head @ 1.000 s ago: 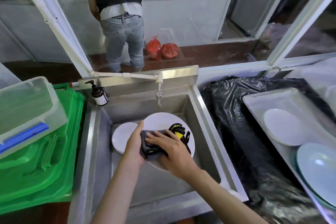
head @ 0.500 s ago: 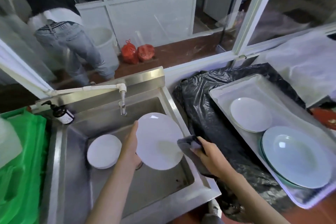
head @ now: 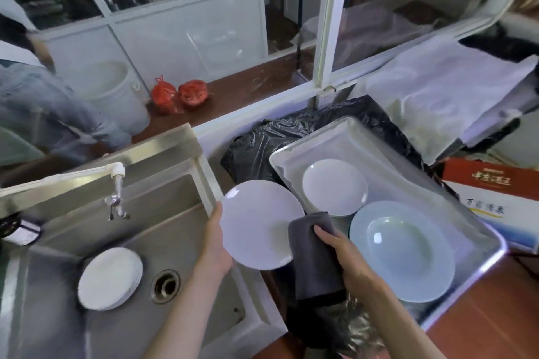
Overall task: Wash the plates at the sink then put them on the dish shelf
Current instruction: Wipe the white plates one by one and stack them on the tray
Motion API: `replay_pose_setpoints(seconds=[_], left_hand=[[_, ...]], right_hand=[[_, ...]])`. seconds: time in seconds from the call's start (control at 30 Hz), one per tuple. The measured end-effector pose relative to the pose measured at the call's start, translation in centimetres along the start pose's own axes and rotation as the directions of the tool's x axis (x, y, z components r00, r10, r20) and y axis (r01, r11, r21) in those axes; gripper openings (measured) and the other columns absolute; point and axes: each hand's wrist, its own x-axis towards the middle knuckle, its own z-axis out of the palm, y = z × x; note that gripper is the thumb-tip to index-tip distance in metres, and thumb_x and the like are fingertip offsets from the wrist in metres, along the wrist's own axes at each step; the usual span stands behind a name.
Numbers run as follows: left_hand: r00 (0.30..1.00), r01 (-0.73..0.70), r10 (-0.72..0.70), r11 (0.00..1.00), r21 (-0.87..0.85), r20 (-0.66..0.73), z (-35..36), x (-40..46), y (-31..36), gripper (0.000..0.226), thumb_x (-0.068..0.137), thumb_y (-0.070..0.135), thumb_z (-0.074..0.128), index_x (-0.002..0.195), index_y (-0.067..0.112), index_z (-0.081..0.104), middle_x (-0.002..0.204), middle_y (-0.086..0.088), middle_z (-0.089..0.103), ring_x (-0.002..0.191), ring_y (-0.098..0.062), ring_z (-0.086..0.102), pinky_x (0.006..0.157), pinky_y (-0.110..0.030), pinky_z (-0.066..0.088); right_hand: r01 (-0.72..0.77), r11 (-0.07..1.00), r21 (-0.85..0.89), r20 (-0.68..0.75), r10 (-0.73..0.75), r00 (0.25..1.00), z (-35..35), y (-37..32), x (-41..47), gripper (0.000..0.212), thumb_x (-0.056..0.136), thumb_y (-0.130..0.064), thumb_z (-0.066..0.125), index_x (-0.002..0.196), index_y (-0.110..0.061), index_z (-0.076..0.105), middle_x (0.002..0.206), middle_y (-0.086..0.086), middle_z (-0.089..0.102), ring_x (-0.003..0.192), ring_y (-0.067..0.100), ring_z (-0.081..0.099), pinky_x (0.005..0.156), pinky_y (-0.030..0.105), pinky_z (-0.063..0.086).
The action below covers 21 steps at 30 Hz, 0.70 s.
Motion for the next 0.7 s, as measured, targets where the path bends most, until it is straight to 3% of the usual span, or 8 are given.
replay_pose_setpoints(seconds=[0.17,0.23,0.33,0.43,0.5,0.57,0.63,0.7], left_hand=[[0.999,0.025,-0.028,0.991,0.129,0.028,4.8,3.5,-2.1,0.032,0.103,0.041,0.057,0.122,0.020,0.070,0.121,-0.012,0.074,0.104,-0.035,0.070,0.076,-0.044,0.058],[0.997,0.056,-0.064,0.983,0.177,0.041,6.7,4.7,-2.5,0.026,0.096,0.039,0.063,0.103,0.016,0.072,0.111,-0.013,0.073,0.097,-0.030,0.068,0.074,-0.040,0.055],[0.990,0.102,-0.120,0.969,0.226,0.071,9.5,6.4,-3.4,0.029,0.077,0.046,0.069,0.078,0.019,0.059,0.092,-0.008,0.060,0.088,-0.025,0.059,0.077,-0.037,0.046],[0.985,0.100,-0.141,0.930,0.353,0.094,12.5,8.6,-4.0,0.026,0.077,0.041,0.071,0.085,0.017,0.070,0.093,-0.004,0.070,0.090,-0.026,0.065,0.082,-0.039,0.052],[0.985,0.111,-0.153,0.915,0.388,0.079,14.3,10.4,-4.5,0.035,0.079,0.044,0.076,0.102,0.018,0.078,0.102,-0.002,0.078,0.097,-0.027,0.073,0.089,-0.041,0.058],[0.992,0.093,-0.122,0.910,0.404,0.045,15.4,12.5,-5.4,0.045,0.085,0.047,0.072,0.120,0.019,0.073,0.111,-0.004,0.077,0.103,-0.027,0.072,0.085,-0.042,0.061],[0.997,0.043,-0.064,0.909,0.414,0.038,16.6,13.3,-5.8,0.039,0.094,0.046,0.063,0.123,0.020,0.066,0.122,-0.006,0.071,0.111,-0.025,0.066,0.090,-0.043,0.055],[0.999,-0.003,-0.012,0.915,0.403,0.036,18.0,13.5,-6.0,0.031,0.101,0.038,0.057,0.129,0.025,0.062,0.130,-0.002,0.064,0.120,-0.023,0.059,0.109,-0.047,0.047]], right_hand=[[0.029,0.999,0.017,-0.105,-0.027,0.994,-4.9,-1.9,2.1,0.019,0.103,-0.020,0.061,0.115,-0.014,0.075,0.110,0.007,0.079,0.112,0.025,0.071,0.107,0.045,0.051],[0.028,0.999,0.024,-0.133,-0.024,0.991,-6.7,-2.6,3.0,0.022,0.103,-0.020,0.061,0.119,-0.011,0.074,0.108,0.010,0.079,0.109,0.029,0.073,0.102,0.048,0.053],[0.031,0.999,0.007,-0.174,-0.029,0.984,-9.3,-3.7,4.6,0.020,0.105,-0.021,0.059,0.119,-0.014,0.073,0.106,0.008,0.080,0.104,0.030,0.074,0.090,0.044,0.057],[0.014,1.000,-0.007,-0.199,-0.015,0.980,-11.4,-5.2,6.2,0.017,0.105,-0.023,0.060,0.115,-0.016,0.072,0.103,0.009,0.080,0.099,0.032,0.074,0.081,0.041,0.057],[0.013,1.000,-0.027,-0.209,-0.018,0.978,-12.5,-6.1,7.4,0.015,0.104,-0.023,0.061,0.114,-0.016,0.071,0.104,0.011,0.079,0.097,0.034,0.074,0.079,0.041,0.057],[0.016,0.998,-0.055,-0.217,-0.028,0.976,-13.3,-6.8,8.7,0.015,0.104,-0.023,0.062,0.115,-0.017,0.070,0.106,0.012,0.077,0.097,0.034,0.073,0.079,0.042,0.058],[0.014,0.995,-0.095,-0.217,-0.034,0.976,-13.9,-7.3,10.3,0.017,0.104,-0.026,0.063,0.117,-0.018,0.069,0.109,0.012,0.077,0.100,0.035,0.073,0.087,0.049,0.059],[0.012,0.989,-0.147,-0.212,-0.043,0.976,-14.5,-7.8,11.9,0.018,0.103,-0.028,0.063,0.117,-0.018,0.069,0.111,0.012,0.076,0.102,0.036,0.072,0.097,0.056,0.056]])
